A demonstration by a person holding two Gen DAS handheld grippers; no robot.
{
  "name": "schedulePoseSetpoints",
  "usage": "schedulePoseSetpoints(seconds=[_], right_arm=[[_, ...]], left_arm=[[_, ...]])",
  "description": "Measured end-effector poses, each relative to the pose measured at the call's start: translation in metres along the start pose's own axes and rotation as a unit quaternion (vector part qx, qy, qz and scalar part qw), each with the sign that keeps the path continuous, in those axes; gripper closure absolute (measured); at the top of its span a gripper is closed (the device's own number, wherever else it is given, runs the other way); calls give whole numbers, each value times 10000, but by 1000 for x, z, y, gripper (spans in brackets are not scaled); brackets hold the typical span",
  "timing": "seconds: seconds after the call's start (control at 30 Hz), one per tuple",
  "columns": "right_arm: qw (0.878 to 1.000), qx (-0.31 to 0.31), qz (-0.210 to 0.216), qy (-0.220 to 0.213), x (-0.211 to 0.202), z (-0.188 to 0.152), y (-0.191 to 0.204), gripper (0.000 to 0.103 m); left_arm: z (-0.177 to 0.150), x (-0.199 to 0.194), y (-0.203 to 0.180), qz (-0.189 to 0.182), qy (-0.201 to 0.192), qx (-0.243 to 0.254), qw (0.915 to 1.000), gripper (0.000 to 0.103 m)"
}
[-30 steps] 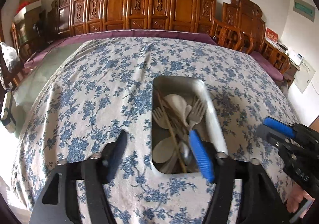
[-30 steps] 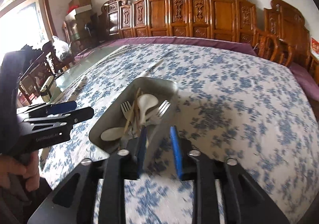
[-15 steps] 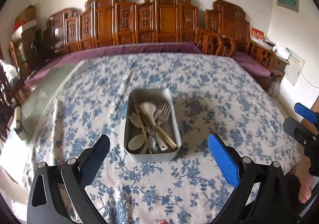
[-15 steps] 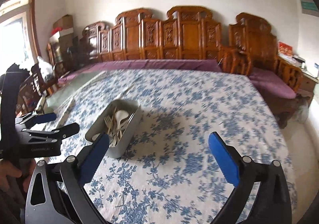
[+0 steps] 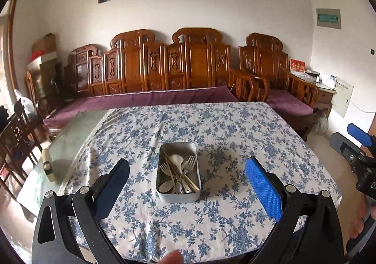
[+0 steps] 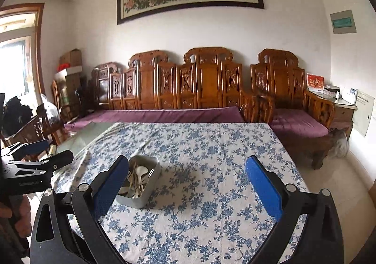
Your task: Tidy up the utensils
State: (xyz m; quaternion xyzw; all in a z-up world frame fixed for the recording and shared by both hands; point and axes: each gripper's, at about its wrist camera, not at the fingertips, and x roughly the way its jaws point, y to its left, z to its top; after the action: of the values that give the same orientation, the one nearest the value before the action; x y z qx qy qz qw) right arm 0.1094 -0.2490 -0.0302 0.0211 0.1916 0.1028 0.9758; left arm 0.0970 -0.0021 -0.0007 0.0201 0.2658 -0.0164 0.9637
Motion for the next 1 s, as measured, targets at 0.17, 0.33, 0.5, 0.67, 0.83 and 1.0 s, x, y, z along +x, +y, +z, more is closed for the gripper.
schedulePoseSetpoints(seconds=[0.17,0.33,0.5,0.67,0.83,1.0], right_arm=[[10000,51,-29,-48,-10,1,-2,3],[9999,49,-83,-59,-14,-1,-4,3],[9999,47,-97,-53,-15,-2,-3,3],[9999,50,-92,-54,-16,-1,-3,3],[9999,39,-87,-51,-16,-2,-2,3],[10000,29,-84,-44,-16,-2,-1,3]], left_arm=[[0,-13,-6,17,-69,31,10000,8],[-1,-19,-6,-72,-135,-35,9999,8],[-1,-20,-6,-64,-157,-78,9998,8],[-2,-20,-4,-46,-150,-98,9998,8],[-2,-19,-3,-40,-143,-106,9998,8],[-3,-19,-3,-36,-146,-114,9998,8]])
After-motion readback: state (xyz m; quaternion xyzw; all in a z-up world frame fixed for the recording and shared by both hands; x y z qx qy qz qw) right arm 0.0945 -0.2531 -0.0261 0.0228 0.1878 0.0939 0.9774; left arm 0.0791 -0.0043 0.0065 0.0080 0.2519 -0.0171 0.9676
